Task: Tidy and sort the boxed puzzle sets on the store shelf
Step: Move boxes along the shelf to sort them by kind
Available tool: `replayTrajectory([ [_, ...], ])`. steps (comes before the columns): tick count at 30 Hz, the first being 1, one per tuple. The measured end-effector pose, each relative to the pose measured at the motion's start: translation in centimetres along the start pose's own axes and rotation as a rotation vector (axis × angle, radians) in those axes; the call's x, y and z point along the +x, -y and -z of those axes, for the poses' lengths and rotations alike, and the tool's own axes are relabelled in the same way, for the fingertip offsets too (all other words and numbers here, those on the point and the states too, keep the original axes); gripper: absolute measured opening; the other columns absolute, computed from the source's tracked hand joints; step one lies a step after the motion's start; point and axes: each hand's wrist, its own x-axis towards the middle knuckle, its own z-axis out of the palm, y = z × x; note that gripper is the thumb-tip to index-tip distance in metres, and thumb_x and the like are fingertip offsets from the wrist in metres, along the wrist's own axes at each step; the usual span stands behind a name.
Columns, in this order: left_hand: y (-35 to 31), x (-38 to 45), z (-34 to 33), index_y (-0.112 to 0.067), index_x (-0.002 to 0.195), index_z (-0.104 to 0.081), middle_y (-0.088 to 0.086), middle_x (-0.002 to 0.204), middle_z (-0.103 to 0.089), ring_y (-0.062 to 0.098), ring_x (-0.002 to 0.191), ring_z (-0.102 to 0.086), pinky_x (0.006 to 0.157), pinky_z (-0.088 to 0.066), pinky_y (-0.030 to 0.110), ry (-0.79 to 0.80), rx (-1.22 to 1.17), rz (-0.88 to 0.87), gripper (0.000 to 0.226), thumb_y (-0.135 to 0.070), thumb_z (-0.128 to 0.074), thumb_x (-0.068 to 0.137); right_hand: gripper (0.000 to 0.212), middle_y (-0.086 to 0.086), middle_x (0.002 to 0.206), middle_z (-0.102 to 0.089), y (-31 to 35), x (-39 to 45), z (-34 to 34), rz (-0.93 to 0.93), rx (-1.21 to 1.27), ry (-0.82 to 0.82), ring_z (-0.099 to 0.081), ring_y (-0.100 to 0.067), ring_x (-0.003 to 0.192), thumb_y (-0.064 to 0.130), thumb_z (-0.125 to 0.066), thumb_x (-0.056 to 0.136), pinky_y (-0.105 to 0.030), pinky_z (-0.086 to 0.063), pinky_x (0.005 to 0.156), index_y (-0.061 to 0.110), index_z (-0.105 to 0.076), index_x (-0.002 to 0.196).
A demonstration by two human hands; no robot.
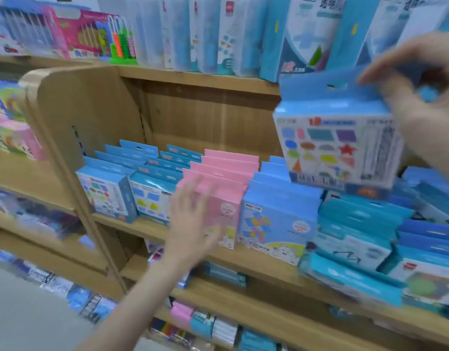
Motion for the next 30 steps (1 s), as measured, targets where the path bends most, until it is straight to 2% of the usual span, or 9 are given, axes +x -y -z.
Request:
replayTrajectory([
  [3,-2.2,-3.6,-3.3,-0.034,0.140,-0.027,0.008,0.151,-0.015,0.030,0.140,-0.013,0.110,-0.010,0.053,0.170,-0.098,-0.438,0.070,-0.060,-0.050,0.080,0.018,0.028,0.062,-0.052,2.6,2.4,-4.4,-0.015,0.027,-0.074,-0.045,-0.001,0.059,0.015,-0.047,0.081,-0.017,-0.035,0.058,0.019,-0.065,0.082],
  [6,-5.3,-6.7,-8.5,-0.037,0.144,-0.015,0.007,0.155,-0.007,0.033,0.140,-0.010,0.110,-0.001,0.057,0.453,0.124,-0.743,0.080,-0.068,-0.045,0.077,0.019,0.034,0.060,-0.055,2.6,2.1,-5.8,-0.146,0.025,-0.077,-0.049,0.009,0.060,0.008,-0.050,0.077,-0.007,-0.030,0.058,0.019,-0.065,0.078],
  [8,-6.4,-7.8,-11.0,-0.032,0.138,-0.035,0.002,0.155,-0.009,0.029,0.141,-0.009,0.110,0.003,0.056,0.670,0.269,-0.903,0.059,-0.056,-0.042,0.085,0.018,0.030,0.063,-0.058,2.4,0.9,-4.1,-0.219,-0.001,-0.116,-0.052,0.010,0.064,0.008,-0.051,0.078,-0.009,-0.033,0.062,0.022,-0.063,0.078],
  [9,-6.5,-8.4,-12.3,-0.031,0.125,-0.054,-0.002,0.153,-0.018,0.025,0.140,-0.016,0.112,-0.006,0.051,0.672,0.290,-0.909,0.043,-0.046,-0.040,0.087,0.017,0.028,0.063,-0.058,2.5,0.2,-3.1,-0.241,-0.022,-0.137,-0.052,0.009,0.065,0.009,-0.052,0.078,-0.011,-0.034,0.062,0.023,-0.063,0.077],
  [12,-7.5,-7.8,-13.3,-0.030,0.082,-0.074,-0.011,0.135,-0.049,0.016,0.125,-0.044,0.102,-0.034,0.036,0.745,0.143,-0.756,0.026,-0.040,-0.050,0.078,0.017,0.028,0.060,-0.057,2.3,-2.9,-0.4,-0.307,-0.052,-0.200,-0.049,0.006,0.060,0.009,-0.053,0.078,-0.013,-0.032,0.058,0.023,-0.064,0.076],
  [16,-7.8,-7.9,-13.4,-0.027,0.094,-0.072,0.000,0.141,-0.044,0.021,0.127,-0.042,0.105,-0.025,0.042,0.632,0.123,-0.703,0.038,-0.045,-0.074,0.061,0.018,0.027,0.063,-0.060,1.4,-6.7,1.5,-0.382,-0.012,-0.156,-0.051,0.004,0.061,0.007,-0.054,0.078,-0.013,-0.036,0.060,0.022,-0.065,0.075],
  [20,-7.3,-8.4,-12.5,-0.018,0.092,-0.070,0.008,0.133,-0.051,0.024,0.122,-0.047,0.103,-0.026,0.040,0.556,-0.047,-0.615,0.028,-0.026,-0.052,0.073,0.031,0.021,0.063,-0.062,0.5,-9.4,2.0,-0.467,0.134,-0.115,-0.049,-0.004,0.061,0.005,-0.056,0.077,-0.021,-0.037,0.057,0.034,-0.063,0.067],
  [24,-4.1,-10.0,-9.1,-0.015,0.089,-0.065,0.009,0.115,-0.059,0.025,0.101,-0.050,0.093,-0.030,0.040,0.420,0.011,-0.325,0.022,-0.016,-0.054,0.070,0.034,0.014,0.061,-0.060,0.8,-9.0,0.2,-0.480,0.274,-0.027,-0.044,-0.022,0.061,0.008,-0.055,0.076,-0.032,-0.034,0.056,0.037,-0.065,0.062],
  [30,3.4,-9.7,-2.4,-0.011,0.087,-0.056,0.013,0.113,-0.058,0.029,0.098,-0.050,0.086,-0.041,0.045,0.262,0.094,0.132,0.023,-0.018,-0.037,0.078,0.032,-0.009,0.067,-0.060,4.0,-5.8,-7.2,-0.386,0.429,0.102,-0.039,-0.024,0.058,0.003,-0.054,0.079,-0.033,-0.031,0.055,0.031,-0.061,0.067],
])
